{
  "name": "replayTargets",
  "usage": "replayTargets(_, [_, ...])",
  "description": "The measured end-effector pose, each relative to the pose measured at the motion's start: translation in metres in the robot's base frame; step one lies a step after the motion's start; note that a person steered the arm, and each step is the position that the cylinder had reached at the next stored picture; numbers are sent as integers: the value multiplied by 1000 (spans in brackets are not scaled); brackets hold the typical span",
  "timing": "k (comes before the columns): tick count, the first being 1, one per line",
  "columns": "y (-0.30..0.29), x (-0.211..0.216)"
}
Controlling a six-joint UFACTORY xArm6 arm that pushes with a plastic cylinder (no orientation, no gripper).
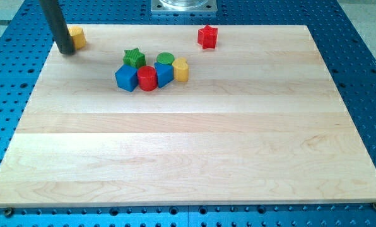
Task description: Move the green blocks below the hexagon
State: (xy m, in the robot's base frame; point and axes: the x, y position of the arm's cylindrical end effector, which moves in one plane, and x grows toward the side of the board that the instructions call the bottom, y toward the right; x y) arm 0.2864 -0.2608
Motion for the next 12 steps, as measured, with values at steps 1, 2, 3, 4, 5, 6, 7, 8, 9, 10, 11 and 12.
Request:
replayTargets(1, [0, -15])
replayTargets(2, [12, -10])
replayTargets(3, [71, 3])
replayTargets(4, [131, 6])
replayTargets(5, [176, 12])
replayTargets(6, [205, 31])
replayTargets(7, [192, 46])
replayTargets(8, [124, 48])
replayTargets(9, [85, 51])
replayTargets(10, [92, 86])
replayTargets(11, [55, 88])
replayTargets(12, [42, 102])
